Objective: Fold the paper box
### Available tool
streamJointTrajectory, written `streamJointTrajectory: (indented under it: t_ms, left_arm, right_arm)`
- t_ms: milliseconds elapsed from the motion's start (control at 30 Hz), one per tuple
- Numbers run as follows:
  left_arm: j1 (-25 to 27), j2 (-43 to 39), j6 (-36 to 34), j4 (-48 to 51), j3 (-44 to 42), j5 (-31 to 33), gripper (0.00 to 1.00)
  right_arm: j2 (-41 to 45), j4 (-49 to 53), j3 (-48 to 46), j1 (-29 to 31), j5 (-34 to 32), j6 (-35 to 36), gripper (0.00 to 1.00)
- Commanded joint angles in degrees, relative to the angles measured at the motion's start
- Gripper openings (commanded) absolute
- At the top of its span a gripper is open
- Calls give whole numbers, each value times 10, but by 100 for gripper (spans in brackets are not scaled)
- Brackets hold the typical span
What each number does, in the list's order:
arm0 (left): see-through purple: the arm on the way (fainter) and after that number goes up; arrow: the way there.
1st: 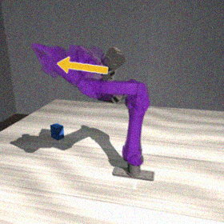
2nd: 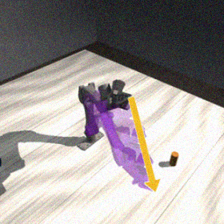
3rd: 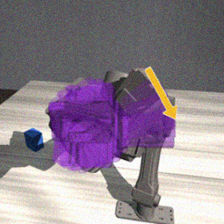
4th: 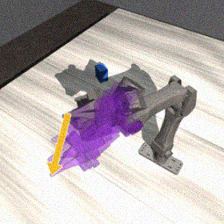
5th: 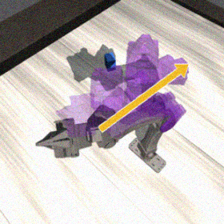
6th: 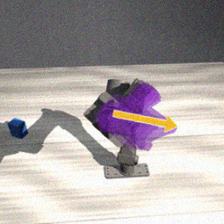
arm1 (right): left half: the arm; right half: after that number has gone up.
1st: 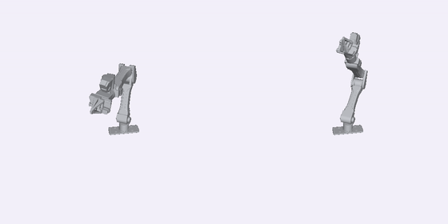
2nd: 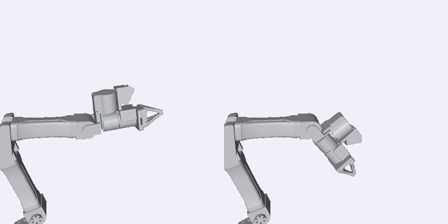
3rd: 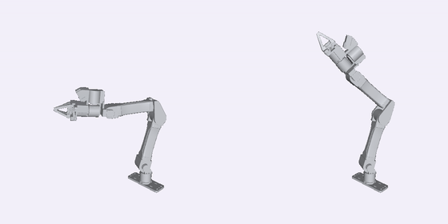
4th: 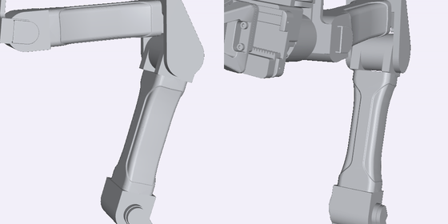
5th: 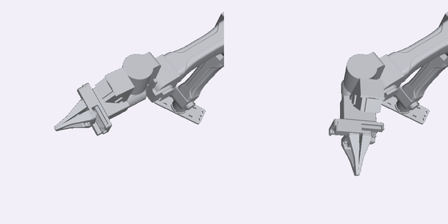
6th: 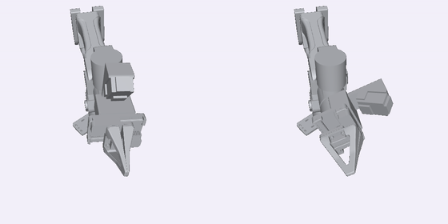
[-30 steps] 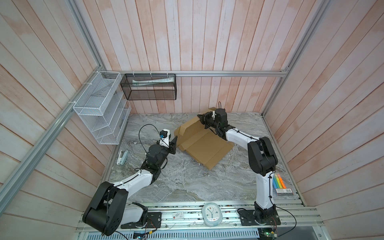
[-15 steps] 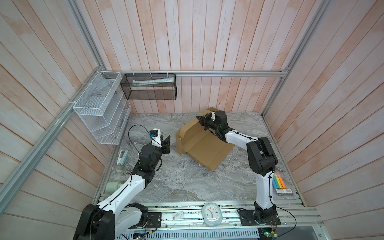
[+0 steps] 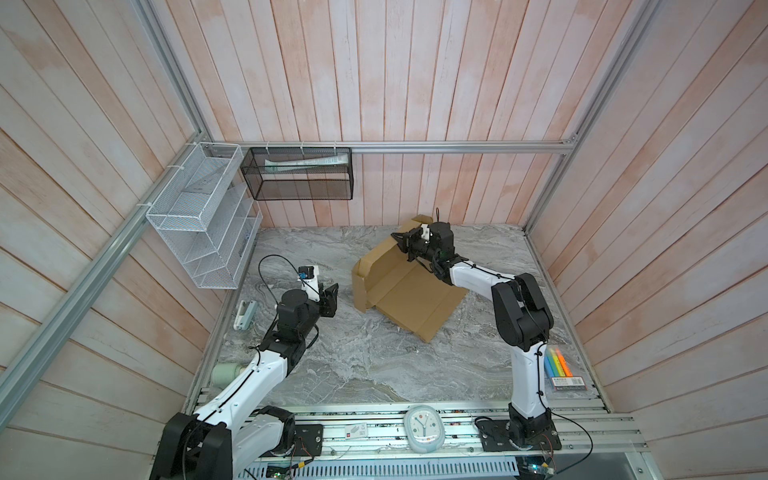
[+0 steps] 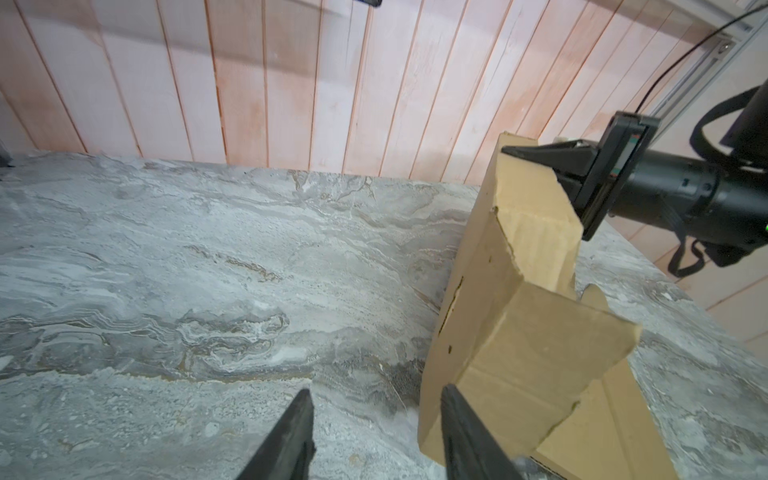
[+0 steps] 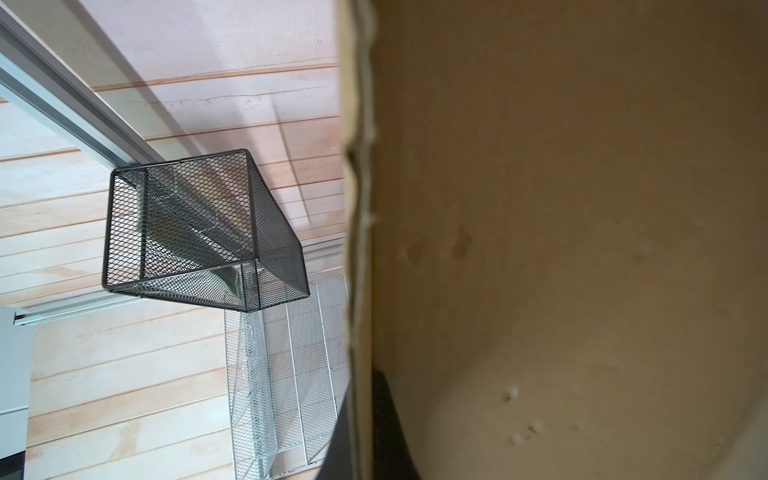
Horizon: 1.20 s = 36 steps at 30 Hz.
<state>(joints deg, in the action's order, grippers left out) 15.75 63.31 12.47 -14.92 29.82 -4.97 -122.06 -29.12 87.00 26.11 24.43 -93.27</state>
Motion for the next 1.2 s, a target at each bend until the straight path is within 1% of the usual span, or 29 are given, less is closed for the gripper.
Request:
streamJointTrajectory:
  t_ms: [0, 267, 367, 800, 933, 1067, 1167]
  left_arm:
    - [-2, 26, -17, 7, 27, -55, 51]
    - [0, 72, -24, -17, 51, -112, 51]
    - [6, 83, -27, -20, 56, -121, 51]
    - [47, 124, -48, -17, 76, -102, 50]
    - [52, 143, -49, -25, 84, -98, 48]
    - [58, 160, -46, -35, 87, -100, 43]
    - [64, 166, -43, -40, 85, -102, 41]
  right_arm:
    - [-4, -16, -9, 1, 13, -1, 0]
    - [-3, -21, -19, 2, 14, -2, 0]
    - [-8, -22, -16, 2, 15, -3, 0]
    - [-41, -36, 7, 13, 26, -4, 0]
    - [-45, -37, 12, 15, 29, -4, 0]
    - [-46, -40, 14, 15, 30, -3, 0]
    - [-48, -43, 12, 16, 30, -3, 0]
